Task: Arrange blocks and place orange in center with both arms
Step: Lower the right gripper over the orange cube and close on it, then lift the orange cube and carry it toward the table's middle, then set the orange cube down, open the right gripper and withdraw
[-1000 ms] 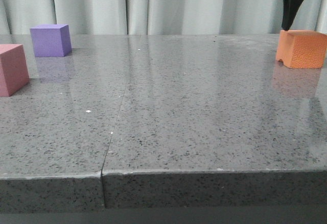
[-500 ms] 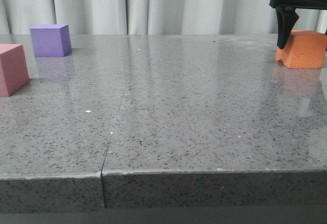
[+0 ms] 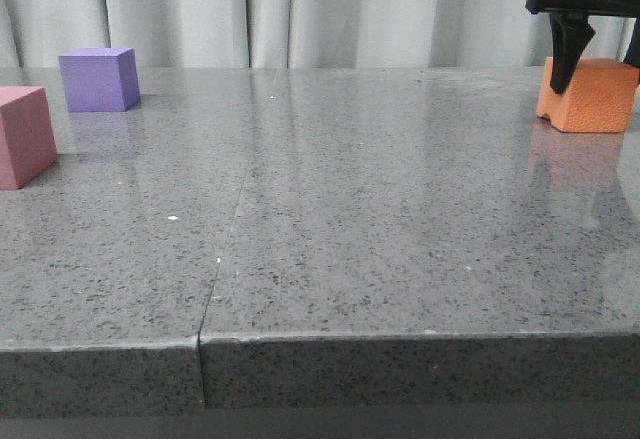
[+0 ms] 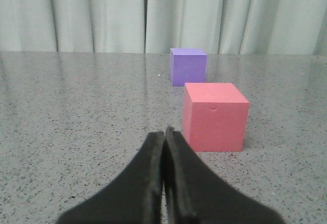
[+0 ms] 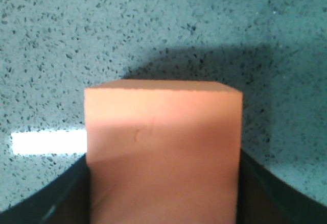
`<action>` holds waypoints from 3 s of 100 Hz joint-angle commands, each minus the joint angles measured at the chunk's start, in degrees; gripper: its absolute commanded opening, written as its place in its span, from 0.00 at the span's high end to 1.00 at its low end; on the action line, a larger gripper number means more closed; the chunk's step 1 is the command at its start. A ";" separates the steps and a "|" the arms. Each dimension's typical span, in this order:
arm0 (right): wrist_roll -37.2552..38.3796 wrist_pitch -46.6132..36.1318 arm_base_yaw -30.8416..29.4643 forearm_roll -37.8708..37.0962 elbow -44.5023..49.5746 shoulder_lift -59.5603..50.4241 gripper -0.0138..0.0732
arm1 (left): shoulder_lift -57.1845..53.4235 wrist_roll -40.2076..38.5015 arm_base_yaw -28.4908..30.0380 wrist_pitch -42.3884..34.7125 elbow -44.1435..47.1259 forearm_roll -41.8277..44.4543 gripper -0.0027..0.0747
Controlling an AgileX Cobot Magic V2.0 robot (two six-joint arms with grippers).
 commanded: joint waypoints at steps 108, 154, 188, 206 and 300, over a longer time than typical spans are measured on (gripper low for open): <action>20.31 3.24 23.42 8.11 -12.27 0.09 0.36 | -1.77 0.02 -0.22 -4.71 2.40 -0.06 0.99; 22.19 1.59 24.49 9.17 -12.33 2.30 0.31 | -1.77 0.02 -0.22 -4.71 2.40 -0.06 0.99; 22.19 2.18 24.49 10.36 -12.33 2.30 0.10 | -1.77 0.02 -0.22 -4.71 2.40 -0.06 0.99; 22.19 3.85 24.49 10.91 -12.33 1.92 0.10 | -1.77 0.02 -0.22 -4.71 2.40 -0.06 0.99; 9.82 8.30 25.93 7.80 -7.82 -12.58 0.92 | -1.77 0.02 -0.22 -4.71 2.40 -0.06 0.99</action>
